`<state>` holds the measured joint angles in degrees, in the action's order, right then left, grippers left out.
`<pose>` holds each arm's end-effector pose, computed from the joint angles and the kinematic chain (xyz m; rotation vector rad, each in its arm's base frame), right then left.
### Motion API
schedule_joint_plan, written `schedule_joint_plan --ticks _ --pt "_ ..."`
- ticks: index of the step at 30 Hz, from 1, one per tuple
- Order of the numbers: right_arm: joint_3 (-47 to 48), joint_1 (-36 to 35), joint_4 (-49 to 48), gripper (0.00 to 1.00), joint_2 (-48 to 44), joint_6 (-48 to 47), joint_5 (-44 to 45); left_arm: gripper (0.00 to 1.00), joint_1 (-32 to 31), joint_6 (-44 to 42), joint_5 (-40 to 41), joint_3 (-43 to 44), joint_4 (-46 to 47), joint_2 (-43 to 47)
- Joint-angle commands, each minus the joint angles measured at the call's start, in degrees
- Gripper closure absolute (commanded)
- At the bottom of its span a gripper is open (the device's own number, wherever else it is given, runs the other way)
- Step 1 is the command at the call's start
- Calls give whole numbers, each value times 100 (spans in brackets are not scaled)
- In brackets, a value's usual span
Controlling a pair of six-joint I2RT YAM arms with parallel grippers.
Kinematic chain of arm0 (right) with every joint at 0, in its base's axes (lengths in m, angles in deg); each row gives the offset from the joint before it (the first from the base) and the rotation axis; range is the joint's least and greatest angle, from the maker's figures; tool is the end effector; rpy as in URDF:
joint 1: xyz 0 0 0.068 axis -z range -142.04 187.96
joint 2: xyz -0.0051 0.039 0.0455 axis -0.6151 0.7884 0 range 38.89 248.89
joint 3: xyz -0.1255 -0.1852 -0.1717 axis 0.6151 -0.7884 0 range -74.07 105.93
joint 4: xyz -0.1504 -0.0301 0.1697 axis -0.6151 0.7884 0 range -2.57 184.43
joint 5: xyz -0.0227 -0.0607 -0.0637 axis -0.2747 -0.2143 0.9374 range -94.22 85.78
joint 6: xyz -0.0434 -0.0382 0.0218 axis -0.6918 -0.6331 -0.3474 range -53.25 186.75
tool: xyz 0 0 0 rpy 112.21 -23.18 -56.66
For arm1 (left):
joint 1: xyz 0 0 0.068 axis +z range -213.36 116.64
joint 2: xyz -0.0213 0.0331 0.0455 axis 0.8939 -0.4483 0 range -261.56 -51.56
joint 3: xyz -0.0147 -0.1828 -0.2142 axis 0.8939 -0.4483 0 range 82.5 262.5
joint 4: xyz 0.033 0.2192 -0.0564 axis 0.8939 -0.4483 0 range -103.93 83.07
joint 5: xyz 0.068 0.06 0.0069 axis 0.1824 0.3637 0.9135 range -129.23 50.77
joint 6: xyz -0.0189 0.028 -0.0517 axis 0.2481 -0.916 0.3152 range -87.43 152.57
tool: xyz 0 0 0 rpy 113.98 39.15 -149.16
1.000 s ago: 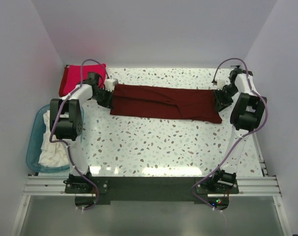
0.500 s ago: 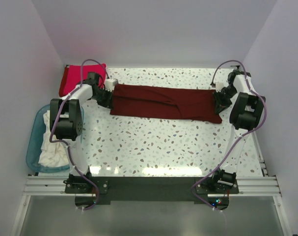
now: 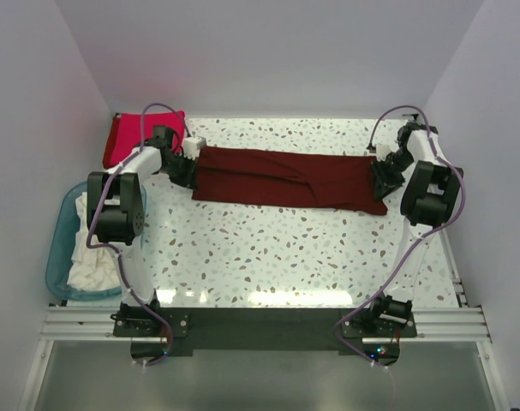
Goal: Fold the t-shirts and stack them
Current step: Fold the tshirt
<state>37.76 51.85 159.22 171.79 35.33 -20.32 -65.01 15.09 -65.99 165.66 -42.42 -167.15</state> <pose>0.4083 -0.0877 0.1758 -0.4541 3.0157 0.4271 0.3901 -0.0323 0.1911 0.5607 2.5895 -0.5525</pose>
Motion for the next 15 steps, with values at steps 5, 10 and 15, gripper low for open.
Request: schedule_joint_plan --ticks 5,10,15 --pt "49 -18 169 76 78 -13 -52 100 7 86 -75 69 24 247" --pt "111 -18 230 76 157 -13 80 100 7 113 -75 8 68 291" --pt "181 -27 204 72 201 31 177 100 7 148 -92 -45 86 318"
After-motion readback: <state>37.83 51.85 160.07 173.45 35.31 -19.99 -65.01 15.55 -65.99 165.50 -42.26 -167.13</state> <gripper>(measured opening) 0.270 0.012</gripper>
